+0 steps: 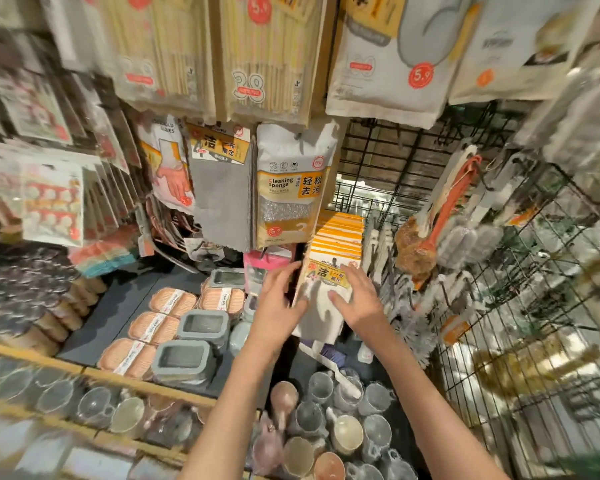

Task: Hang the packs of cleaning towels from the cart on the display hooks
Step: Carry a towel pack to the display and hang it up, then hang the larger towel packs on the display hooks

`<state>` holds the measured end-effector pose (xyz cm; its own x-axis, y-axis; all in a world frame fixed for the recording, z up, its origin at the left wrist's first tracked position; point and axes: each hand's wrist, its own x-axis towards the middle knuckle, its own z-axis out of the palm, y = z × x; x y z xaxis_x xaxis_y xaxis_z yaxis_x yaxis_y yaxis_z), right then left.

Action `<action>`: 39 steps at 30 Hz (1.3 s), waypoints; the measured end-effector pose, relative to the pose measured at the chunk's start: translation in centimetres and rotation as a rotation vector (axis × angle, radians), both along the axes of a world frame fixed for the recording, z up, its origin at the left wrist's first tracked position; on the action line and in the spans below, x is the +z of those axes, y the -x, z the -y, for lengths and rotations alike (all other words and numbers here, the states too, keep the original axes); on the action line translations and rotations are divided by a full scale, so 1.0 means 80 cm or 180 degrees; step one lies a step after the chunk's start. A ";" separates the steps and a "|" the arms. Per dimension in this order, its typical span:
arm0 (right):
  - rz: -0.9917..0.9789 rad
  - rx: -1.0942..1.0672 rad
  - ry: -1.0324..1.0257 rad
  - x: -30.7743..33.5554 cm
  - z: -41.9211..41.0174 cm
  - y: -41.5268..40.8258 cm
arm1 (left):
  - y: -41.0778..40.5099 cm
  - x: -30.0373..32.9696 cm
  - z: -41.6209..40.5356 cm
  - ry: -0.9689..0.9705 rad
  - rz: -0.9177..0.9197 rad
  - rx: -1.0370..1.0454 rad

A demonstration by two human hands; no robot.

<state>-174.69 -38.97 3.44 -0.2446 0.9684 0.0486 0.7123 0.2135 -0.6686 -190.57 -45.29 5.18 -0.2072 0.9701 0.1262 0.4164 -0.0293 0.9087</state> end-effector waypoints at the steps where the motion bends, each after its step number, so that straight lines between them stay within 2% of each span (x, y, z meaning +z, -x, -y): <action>1: 0.0076 0.0081 -0.0039 0.003 0.007 -0.002 | -0.002 0.004 0.011 -0.0065 -0.0071 0.0076; 7: 0.0142 0.0748 -0.0204 0.019 0.054 -0.023 | -0.042 0.016 0.090 -0.0080 -0.0010 0.0494; 19: 0.0086 0.1558 -0.0156 0.011 0.139 -0.032 | -0.079 0.010 0.226 0.0079 -0.0277 0.1293; 24: 0.0181 0.2053 -0.0139 0.003 0.182 0.010 | -0.056 0.002 0.294 0.0344 -0.0357 0.1814; 31: 0.0403 0.2685 -0.0190 0.000 0.261 0.087 | -0.002 -0.003 0.395 0.0566 -0.0827 0.2440; 39: 0.0585 0.3479 -0.0186 -0.006 0.385 0.204 | 0.064 -0.025 0.538 0.0795 -0.0720 0.3256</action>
<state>-191.02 -69.80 2.98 -0.9738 0.2241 -0.0375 0.2084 0.8152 -0.5404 -195.67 -88.31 3.19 -0.9316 0.3533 0.0857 0.2970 0.6039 0.7397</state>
